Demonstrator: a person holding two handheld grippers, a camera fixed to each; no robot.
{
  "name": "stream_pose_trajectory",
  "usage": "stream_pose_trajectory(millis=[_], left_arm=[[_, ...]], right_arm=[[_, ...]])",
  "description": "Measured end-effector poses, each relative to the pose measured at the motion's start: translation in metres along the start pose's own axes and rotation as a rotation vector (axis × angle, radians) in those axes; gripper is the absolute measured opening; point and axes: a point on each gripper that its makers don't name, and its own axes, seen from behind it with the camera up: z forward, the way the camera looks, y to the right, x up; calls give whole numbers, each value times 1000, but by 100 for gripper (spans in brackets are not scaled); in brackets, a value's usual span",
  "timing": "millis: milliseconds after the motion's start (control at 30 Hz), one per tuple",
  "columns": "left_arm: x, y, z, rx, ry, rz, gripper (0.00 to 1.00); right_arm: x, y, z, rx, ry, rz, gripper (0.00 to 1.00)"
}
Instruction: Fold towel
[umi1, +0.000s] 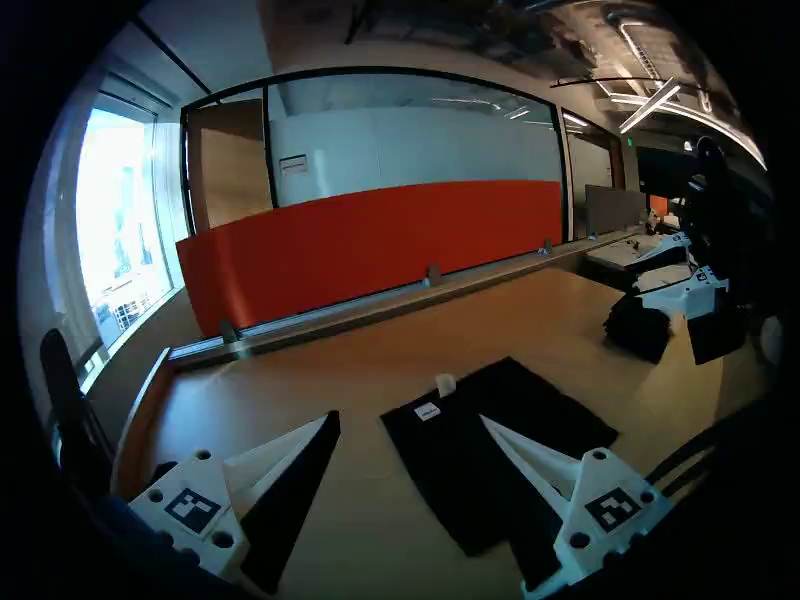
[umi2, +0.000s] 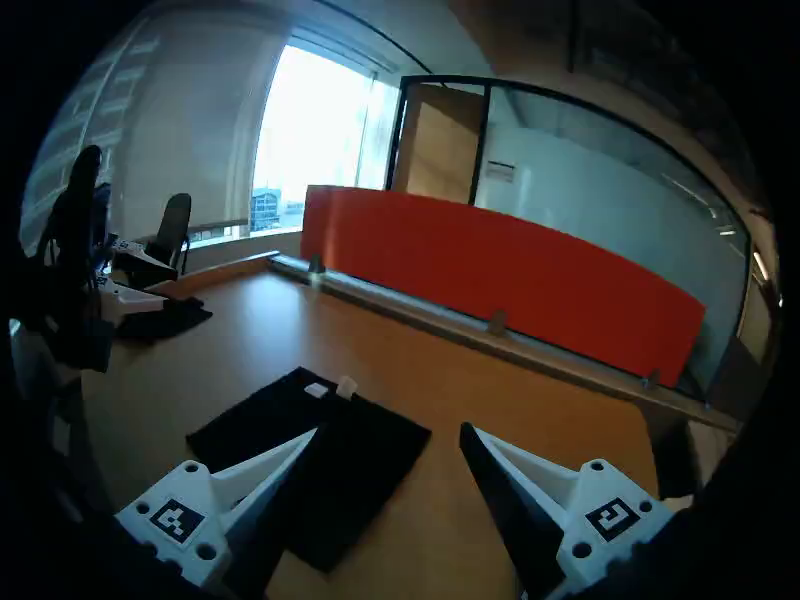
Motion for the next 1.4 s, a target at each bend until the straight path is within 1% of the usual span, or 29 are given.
stream_pose_trajectory(millis=[400, 700, 1000, 1200, 1400], left_arm=[[-75, 22, 24, -54, -126, 10, 92], [-119, 36, 36, -91, -213, 22, 92], [-161, 52, 43, -143, -304, 34, 92], [-182, 62, 46, -176, -359, 45, 92], [-200, 71, 46, -203, -406, 51, 92]], right_arm=[[-63, -17, 21, 50, -107, 13, 100], [-108, -34, 35, 97, -187, 4, 100], [-151, -53, 42, 146, -270, -16, 100], [-176, -60, 41, 169, -327, -32, 100], [-194, -65, 40, 194, -371, -37, 100]])
